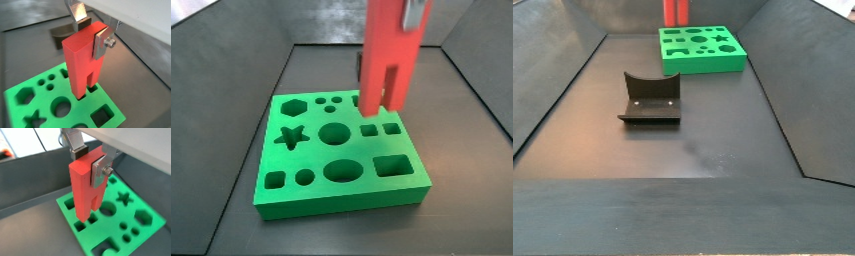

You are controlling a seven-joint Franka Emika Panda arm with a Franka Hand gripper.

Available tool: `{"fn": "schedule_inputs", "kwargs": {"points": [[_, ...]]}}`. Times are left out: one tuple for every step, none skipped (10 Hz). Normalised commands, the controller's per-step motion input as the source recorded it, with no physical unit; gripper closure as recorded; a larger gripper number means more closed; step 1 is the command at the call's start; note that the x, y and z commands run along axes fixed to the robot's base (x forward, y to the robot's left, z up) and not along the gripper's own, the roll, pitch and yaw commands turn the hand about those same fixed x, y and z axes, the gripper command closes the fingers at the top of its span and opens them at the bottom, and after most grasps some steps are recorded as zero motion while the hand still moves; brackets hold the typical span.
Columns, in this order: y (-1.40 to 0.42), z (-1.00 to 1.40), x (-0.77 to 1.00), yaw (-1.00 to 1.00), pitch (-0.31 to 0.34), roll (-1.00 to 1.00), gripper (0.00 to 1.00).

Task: Pick up the double-square object. Move up. Move to above the board. Insert the double-square object.
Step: Insert the double-square object.

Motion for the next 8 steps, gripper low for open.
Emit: {"fn": "schedule_inputs", "kwargs": {"points": [[0.00, -0.55, 0.02, -1.00, -0.010, 0.09, 1.00], [0.00, 0.00, 0.18, -0.79, 0.001, 0.06, 1.00], [0.00, -0.05, 0.00, 0.00, 0.000, 0.00, 1.00], [0.00, -0.32, 0.16, -0.06, 0.000, 0.01, 1.00], [0.00, -0.47, 0.19, -0.05, 0.016, 0.05, 1.00], [0.00, -0.51, 0.08, -0.03, 0.000, 0.08, 1.00], [0.00, -0.46, 0.07, -0.02, 0.003, 0.07, 1.00], [0.00, -0.35, 0.01, -0.04, 0.006, 0.02, 1.00]]}}
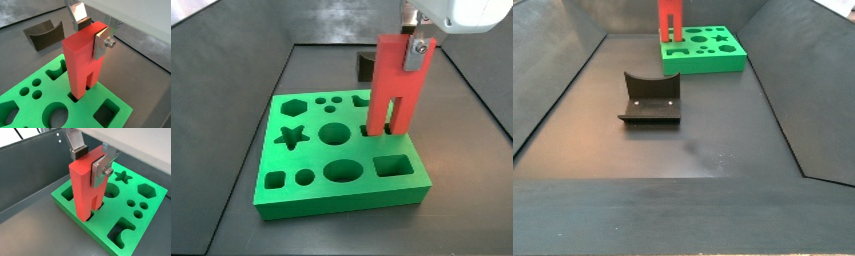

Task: Pick up the double-square object. Move up. Move to above the board. Insert the double-square object.
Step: Insert the double-square object.

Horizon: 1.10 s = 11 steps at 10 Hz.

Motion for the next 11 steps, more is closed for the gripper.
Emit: {"fn": "schedule_inputs", "kwargs": {"points": [[0.02, -0.31, -0.06, 0.00, 0.021, 0.07, 1.00], [0.11, -0.29, -0.31, -0.03, 0.044, 0.09, 1.00], [0.08, -0.25, -0.29, -0.02, 0.034, 0.05, 1.00], [0.00, -0.20, -0.11, 0.00, 0.026, 0.04, 1.00], [0.00, -0.16, 0.00, 0.00, 0.000, 0.00, 1.00], [-0.14, -0.26, 0.09, 0.00, 0.000, 0.00, 1.00], [-0.25, -0.34, 0.29, 0.00, 0.000, 0.00, 1.00], [-0.17, -0.30, 0.19, 0.00, 0.000, 0.00, 1.00], [-0.05, -0.26, 0.05, 0.00, 0.000, 0.02, 1.00], [0.00, -0.32, 0.00, 0.00, 0.000, 0.04, 1.00], [0.00, -0.50, 0.00, 0.00, 0.000, 0.07, 1.00]]}}
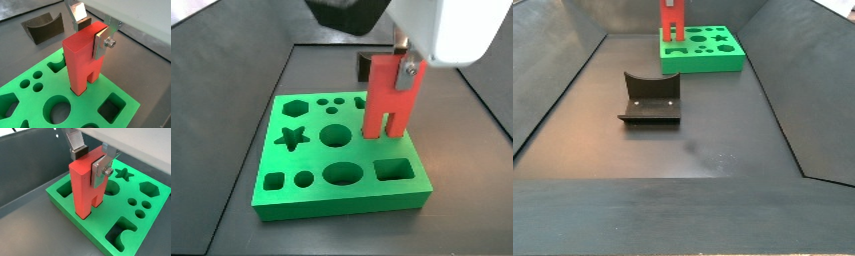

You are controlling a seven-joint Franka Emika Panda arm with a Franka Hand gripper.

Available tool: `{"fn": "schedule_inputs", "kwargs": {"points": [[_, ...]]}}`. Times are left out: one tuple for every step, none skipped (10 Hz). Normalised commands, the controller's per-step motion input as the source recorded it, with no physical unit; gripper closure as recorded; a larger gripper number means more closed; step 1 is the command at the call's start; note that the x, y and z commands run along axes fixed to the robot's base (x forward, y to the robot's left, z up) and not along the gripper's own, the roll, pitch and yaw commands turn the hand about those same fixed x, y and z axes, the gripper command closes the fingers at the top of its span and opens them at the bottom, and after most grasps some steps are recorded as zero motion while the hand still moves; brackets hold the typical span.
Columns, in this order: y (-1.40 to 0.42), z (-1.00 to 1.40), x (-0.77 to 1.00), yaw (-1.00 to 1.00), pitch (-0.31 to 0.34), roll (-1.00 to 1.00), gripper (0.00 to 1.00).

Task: Pick up the double-square object. Move up. Move to above the board. Insert the double-square object.
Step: Insert the double-square object.

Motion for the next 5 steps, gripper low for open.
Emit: {"fn": "schedule_inputs", "kwargs": {"points": [[0.00, -0.63, 0.00, 0.00, 0.000, 0.15, 1.00], [-0.02, -0.82, 0.06, 0.03, 0.011, 0.23, 1.00], [-0.02, -0.64, 0.08, 0.03, 0.027, 0.22, 1.00], [0.00, -0.11, -0.01, 0.01, 0.000, 0.00, 1.00], [0.00, 0.00, 0.00, 0.00, 0.000, 0.00, 1.00]]}}
